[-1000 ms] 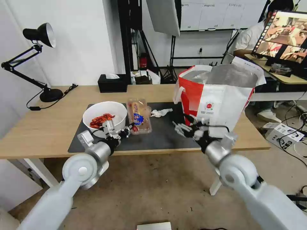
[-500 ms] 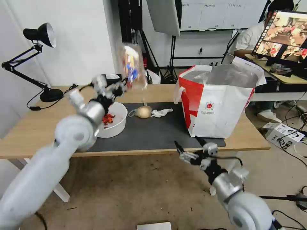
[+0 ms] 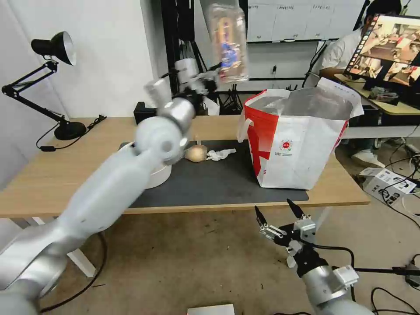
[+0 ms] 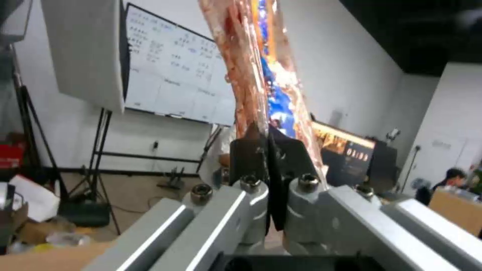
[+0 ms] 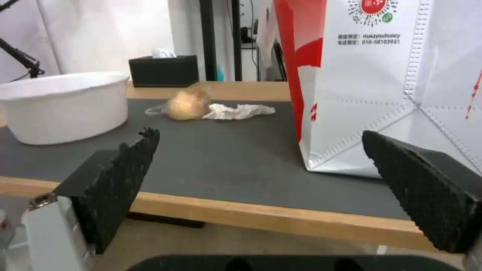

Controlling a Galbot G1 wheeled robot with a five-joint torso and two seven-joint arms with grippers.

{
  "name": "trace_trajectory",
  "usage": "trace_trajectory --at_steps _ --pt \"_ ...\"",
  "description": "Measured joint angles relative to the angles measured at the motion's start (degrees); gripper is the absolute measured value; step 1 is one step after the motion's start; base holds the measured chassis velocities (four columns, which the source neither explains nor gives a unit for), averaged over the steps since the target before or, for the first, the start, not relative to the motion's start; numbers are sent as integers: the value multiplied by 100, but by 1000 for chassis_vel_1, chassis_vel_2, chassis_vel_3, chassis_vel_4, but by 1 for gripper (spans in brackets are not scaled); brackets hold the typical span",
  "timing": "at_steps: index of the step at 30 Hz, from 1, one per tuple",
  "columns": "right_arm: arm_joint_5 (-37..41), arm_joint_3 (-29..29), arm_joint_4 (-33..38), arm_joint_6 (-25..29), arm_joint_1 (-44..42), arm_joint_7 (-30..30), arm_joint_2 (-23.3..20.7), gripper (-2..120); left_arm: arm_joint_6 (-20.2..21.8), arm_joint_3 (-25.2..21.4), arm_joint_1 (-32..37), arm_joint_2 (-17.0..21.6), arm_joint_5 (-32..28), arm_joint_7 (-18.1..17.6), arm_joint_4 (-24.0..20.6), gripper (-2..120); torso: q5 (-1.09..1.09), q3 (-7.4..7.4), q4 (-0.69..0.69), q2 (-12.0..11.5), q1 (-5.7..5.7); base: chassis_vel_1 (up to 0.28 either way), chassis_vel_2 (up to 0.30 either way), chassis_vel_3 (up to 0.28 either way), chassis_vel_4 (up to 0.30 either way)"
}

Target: Pick up the trash from the table and place it into the takeout bag.

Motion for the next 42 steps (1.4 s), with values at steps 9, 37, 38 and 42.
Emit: trace_trajectory --at_steps 9,37,38,42 --pt "-174 -114 -68 37 -15 1 106 100 -190 737 -327 -1105 1238 -145 1351 0 -1 0 0 0 0 0 0 0 0" --pt "-252 -381 -243 21 37 -7 103 100 -30 1083 -294 -1200 1024 124 1382 40 -2 0 0 0 0 0 0 0 0" --pt "-252 -381 -243 21 37 -7 103 100 -30 1083 -294 -1200 1024 124 1382 40 -2 0 0 0 0 0 0 0 0" --pt "-253 -411 -241 3 38 -7 100 100 0 963 -314 -1085 802 32 1199 55 -3 0 -1 0 0 0 0 0 0"
